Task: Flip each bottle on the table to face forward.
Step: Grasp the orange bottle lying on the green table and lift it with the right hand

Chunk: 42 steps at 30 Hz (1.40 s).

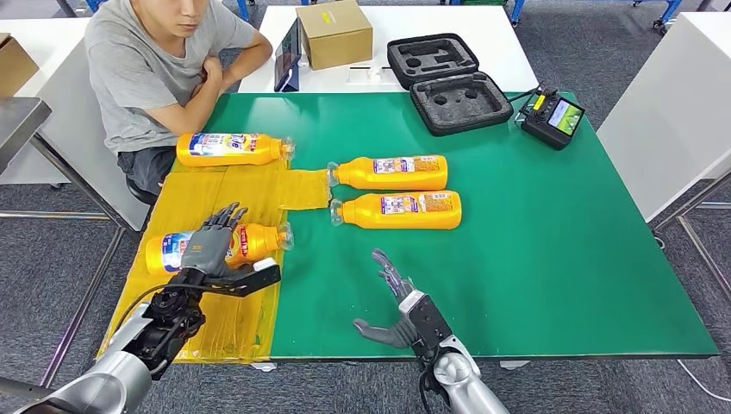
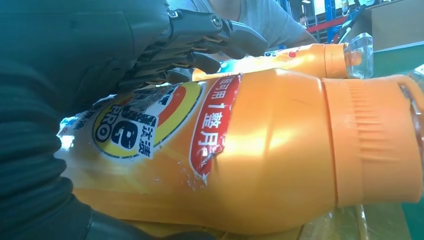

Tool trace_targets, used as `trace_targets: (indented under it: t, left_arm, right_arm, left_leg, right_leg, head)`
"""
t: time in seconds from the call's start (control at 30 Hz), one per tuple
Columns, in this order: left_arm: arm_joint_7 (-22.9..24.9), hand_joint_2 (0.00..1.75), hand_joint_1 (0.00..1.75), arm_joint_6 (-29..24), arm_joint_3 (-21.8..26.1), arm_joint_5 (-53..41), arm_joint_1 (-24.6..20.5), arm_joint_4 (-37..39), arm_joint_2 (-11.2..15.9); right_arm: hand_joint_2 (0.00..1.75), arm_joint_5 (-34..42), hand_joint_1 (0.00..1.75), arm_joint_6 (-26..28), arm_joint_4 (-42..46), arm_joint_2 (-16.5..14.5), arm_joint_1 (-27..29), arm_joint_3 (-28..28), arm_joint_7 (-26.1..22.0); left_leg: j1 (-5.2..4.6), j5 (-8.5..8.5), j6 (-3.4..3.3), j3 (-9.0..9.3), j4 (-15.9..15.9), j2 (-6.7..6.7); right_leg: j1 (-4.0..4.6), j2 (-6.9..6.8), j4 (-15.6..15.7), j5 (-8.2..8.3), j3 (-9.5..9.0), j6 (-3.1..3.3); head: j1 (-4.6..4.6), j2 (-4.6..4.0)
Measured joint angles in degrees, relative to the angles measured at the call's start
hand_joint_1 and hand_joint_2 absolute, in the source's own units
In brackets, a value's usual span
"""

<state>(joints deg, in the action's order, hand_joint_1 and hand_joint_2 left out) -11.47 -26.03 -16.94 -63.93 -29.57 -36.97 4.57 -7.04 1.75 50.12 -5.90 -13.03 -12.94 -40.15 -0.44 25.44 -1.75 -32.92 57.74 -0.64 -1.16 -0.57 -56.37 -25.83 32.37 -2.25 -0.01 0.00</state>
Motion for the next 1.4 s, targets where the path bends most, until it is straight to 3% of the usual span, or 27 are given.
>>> trace_targets:
  t: [0.23, 0.37, 0.73, 1.4]
  left_arm:
    - [0.0, 1.75, 0.0, -0.2, 0.0, -0.2, 0.1, -0.3, 0.0]
    - [-1.5, 0.0, 0.0, -0.9, 0.0, 1.0, 1.2, -2.3, -0.1]
    - [-4.3, 0.0, 0.0, 1.3, -0.8, 6.7, 7.0, -16.6, -0.5]
    - [-9.9, 0.0, 0.0, 2.7, -2.5, 14.6, 8.5, -23.2, -2.3]
  right_arm:
    - [1.75, 0.0, 0.0, 0.0, -0.2, 0.0, 0.0, 0.0, 0.0]
    - [1.75, 0.0, 0.0, 0.1, -0.3, 0.0, 0.0, 0.0, 0.0]
    - [1.75, 0.1, 0.0, 0.7, -0.4, 0.2, 0.4, 0.1, 0.0]
    - [1.75, -1.2, 0.0, 3.4, 1.5, 0.9, 2.7, 0.6, 0.0]
  left_leg:
    - [0.0, 0.0, 0.0, 0.0, 0.0, 0.0]
    - [0.0, 0.0, 0.0, 0.0, 0.0, 0.0]
    - [-0.01, 0.01, 0.0, -0.05, 0.0, -0.01]
    - [-0.01, 0.01, 0.0, -0.06, 0.0, -0.01]
  right_leg:
    - [0.0, 0.0, 0.0, 0.0, 0.0, 0.0]
    - [0.0, 0.0, 0.0, 0.0, 0.01, 0.0]
    - [0.0, 0.01, 0.0, 0.0, 0.06, 0.0]
    - [0.0, 0.01, 0.0, 0.0, 0.08, 0.0]
  head:
    - [-0.01, 0.0]
    - [-0.01, 0.0]
    - [0.01, 0.0]
    - [0.0, 0.0]
